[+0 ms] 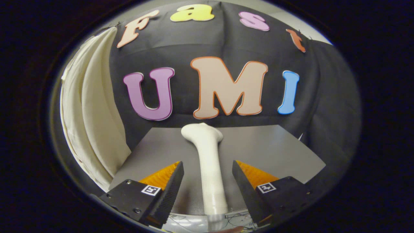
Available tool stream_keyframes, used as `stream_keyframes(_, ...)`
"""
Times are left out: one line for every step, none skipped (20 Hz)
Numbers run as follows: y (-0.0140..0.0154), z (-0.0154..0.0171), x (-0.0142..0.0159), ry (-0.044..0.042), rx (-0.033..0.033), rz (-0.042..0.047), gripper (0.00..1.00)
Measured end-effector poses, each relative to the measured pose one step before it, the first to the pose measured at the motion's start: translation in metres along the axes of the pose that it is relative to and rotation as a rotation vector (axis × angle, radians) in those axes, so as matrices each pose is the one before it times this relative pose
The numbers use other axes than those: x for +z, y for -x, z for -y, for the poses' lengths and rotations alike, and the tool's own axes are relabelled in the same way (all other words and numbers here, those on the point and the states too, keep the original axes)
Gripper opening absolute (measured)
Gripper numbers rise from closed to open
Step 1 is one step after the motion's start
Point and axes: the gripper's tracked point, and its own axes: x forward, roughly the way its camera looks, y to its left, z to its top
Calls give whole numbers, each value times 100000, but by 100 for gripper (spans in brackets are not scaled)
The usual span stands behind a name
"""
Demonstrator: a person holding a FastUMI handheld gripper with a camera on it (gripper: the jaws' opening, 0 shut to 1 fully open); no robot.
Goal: Iron the clothes twice with a garment steamer, once on the left side and once on the right side.
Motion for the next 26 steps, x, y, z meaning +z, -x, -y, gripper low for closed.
stream_keyframes(-885,-179,-39,1063,683,-2815,93)
stream_keyframes(-813,-269,28,628,662,-1472,91)
stream_keyframes(-765,-439,-133,-1464,1629,-2160,90)
stream_keyframes(-619,163,-288,-1016,-1523,-1182,87)
stream_keyframes(-652,454,384,-333,-3150,75,77)
stream_keyframes(246,753,-215,-558,-1960,-146,66)
stream_keyframes(1322,-61,313,-1148,-1435,3027,60)
stream_keyframes(-1378,443,7,-900,-1699,2630,53)
stream_keyframes(18,411,24,-313,-1573,491,47)
stream_keyframes(119,171,-29,-979,-1085,533,45)
stream_keyframes(-57,299,-251,507,-1425,-1456,43)
stream_keyframes(97,330,161,471,-1362,270,38)
stream_keyframes(340,119,235,-912,-366,1180,36)
stream_keyframes(522,-125,614,-1384,682,3364,35)
stream_keyframes(574,-74,334,-2062,484,2115,34)
stream_keyframes(785,-277,477,-2100,1343,1973,32)
stream_keyframes(1001,-360,-171,-862,1375,68,32)
stream_keyframes(937,-308,-34,161,445,578,32)
stream_keyframes(1027,-285,-223,847,-26,-581,32)
stream_keyframes(1194,-308,106,833,-72,173,32)
stream_keyframes(1201,-476,263,375,283,607,32)
stream_keyframes(1260,-493,427,-66,541,912,32)
stream_keyframes(1130,-530,257,-104,617,376,32)
stream_keyframes(1500,-638,525,-692,508,1994,32)
stream_keyframes(1397,-622,809,-441,213,2231,32)
stream_keyframes(1314,-549,789,111,-352,1711,32)
